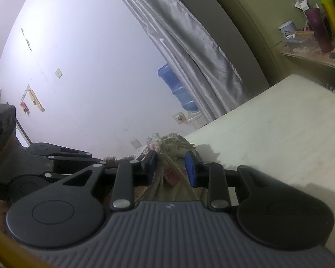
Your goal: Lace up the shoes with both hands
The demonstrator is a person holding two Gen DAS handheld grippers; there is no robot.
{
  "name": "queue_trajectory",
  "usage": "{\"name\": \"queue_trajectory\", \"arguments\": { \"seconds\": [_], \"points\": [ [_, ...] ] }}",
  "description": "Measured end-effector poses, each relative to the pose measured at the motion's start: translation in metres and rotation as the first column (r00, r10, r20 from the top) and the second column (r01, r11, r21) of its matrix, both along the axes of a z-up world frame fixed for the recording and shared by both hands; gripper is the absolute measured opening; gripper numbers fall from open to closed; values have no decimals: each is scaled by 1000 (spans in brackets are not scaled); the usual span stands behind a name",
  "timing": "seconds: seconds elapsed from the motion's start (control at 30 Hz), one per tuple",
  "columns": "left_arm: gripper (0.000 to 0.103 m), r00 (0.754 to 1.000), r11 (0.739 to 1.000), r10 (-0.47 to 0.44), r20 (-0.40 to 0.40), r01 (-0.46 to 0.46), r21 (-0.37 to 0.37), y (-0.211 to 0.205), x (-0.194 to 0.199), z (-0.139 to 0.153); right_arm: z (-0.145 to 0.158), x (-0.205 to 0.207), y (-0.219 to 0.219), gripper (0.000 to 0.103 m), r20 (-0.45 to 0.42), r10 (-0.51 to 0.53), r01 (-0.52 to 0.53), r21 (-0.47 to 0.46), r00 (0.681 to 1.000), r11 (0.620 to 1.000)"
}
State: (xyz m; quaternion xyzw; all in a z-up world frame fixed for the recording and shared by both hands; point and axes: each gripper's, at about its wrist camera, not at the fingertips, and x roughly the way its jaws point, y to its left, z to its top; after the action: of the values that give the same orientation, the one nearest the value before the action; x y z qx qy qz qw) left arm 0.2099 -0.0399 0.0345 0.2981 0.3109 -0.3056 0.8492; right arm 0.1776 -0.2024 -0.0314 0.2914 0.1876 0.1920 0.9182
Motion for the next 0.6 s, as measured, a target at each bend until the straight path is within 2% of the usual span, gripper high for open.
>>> {"name": "queue_trajectory", "arguments": {
  "seconds": [0.4,0.6],
  "points": [
    [4,1000,1000,-16,-13,16,-2,1,2,-1,-2,1,1,29,-1,1,-1,11,1000,1000],
    [4,1000,1000,-22,8,22,2,-6,6,0,-3,1,2,29,2,0,0,7,1000,1000]
  ]
}}
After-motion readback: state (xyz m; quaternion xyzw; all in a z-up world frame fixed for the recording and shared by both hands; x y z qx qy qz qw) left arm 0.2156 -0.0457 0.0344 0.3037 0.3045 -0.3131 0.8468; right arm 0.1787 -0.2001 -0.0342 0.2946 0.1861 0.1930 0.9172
